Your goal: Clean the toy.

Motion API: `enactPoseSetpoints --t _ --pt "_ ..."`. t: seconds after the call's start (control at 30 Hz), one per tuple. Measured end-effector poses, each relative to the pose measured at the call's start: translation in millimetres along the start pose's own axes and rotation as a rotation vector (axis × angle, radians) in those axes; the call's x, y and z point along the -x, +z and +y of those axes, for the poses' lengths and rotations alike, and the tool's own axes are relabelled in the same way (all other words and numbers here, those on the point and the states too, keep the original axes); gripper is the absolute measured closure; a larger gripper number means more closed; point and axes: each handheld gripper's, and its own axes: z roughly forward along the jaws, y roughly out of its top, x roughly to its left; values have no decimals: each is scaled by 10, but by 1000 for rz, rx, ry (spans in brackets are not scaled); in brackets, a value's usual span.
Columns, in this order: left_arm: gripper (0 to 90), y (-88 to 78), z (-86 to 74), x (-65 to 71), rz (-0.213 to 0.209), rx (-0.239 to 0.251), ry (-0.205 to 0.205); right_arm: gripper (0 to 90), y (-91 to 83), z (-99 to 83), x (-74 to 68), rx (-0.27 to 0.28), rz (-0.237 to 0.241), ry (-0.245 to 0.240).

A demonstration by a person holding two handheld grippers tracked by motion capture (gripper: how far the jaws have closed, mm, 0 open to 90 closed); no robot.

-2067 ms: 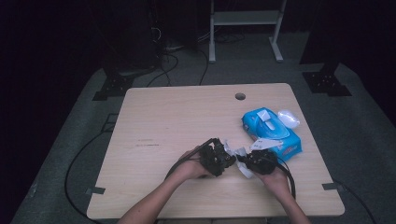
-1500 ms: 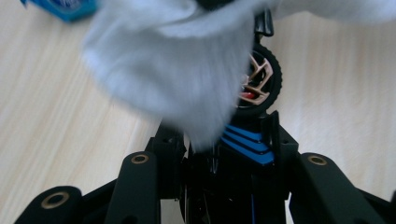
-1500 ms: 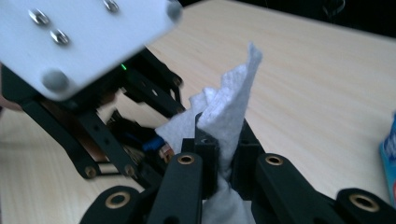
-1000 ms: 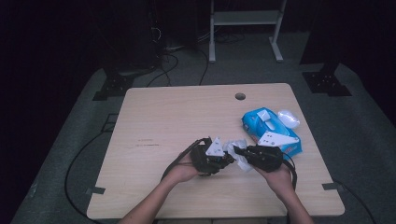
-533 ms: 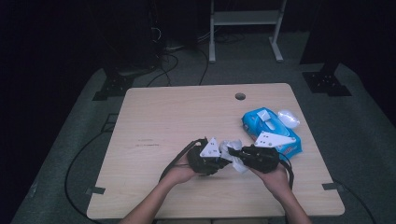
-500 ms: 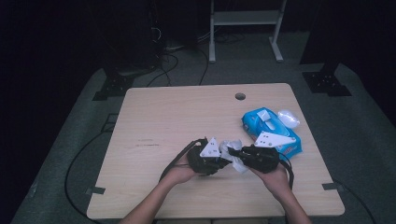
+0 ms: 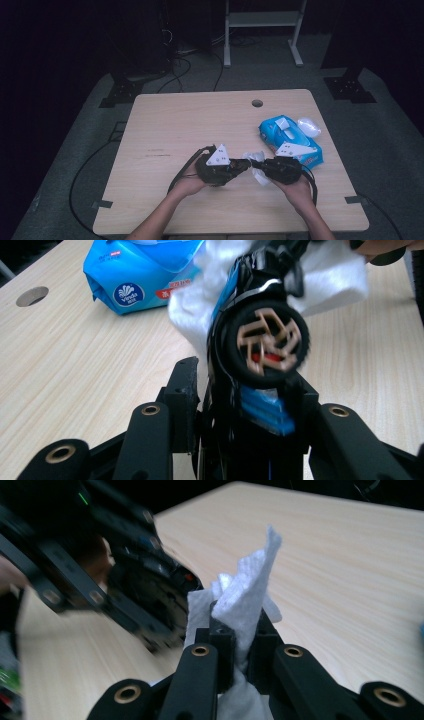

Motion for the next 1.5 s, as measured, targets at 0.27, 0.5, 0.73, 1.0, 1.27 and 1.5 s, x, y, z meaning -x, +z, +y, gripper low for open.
enactPoseSetpoints --t 0.27,0.5,0.73,1.0,1.27,1.5 --pt "589 58 3 59 -5 3 13 838 -33 177 -213 53 41 -69" --pt "589 42 -15 55 -11 11 7 838 -30 107 -183 16 0 -79" --pt "590 56 9 71 -1 -6 30 838 -16 279 -459 57 46 -177" --pt "592 20 -12 45 -2 -9 26 838 4 55 -165 -17 4 -63" --pt "628 86 82 48 -8 9 36 838 -60 229 -289 58 35 -101" --pt "628 92 50 29 -17 48 7 840 -93 104 -118 48 11 -19"
